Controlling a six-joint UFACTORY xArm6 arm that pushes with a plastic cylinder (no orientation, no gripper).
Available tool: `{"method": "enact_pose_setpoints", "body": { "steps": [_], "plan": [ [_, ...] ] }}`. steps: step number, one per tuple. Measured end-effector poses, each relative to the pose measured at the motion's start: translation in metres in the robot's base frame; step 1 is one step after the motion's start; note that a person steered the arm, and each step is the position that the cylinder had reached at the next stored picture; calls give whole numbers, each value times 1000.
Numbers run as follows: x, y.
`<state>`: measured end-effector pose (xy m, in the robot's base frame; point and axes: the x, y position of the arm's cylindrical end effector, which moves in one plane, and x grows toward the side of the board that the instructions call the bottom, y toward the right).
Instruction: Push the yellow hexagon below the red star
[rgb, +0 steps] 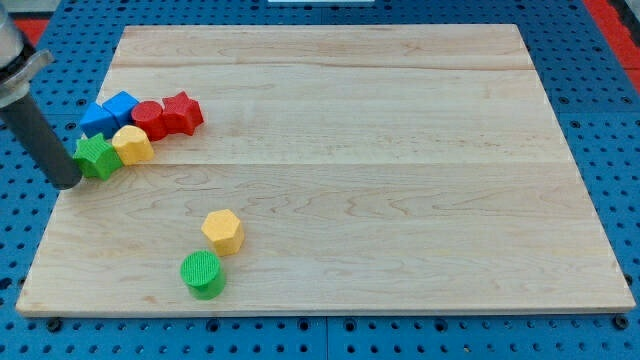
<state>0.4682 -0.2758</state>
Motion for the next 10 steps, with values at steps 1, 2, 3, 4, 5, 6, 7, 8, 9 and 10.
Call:
{"method": "enact_pose_setpoints", "body": {
  "steps": [1, 2, 3, 4, 5, 6, 7, 8, 9, 10],
  "plan": [
    [25, 18],
    [69, 36],
    [45, 61],
    [-16, 91],
    [-31, 143],
    [-8, 212],
    [63, 230],
    [114, 208],
    [68, 162],
    [28, 128]
  ]
}}
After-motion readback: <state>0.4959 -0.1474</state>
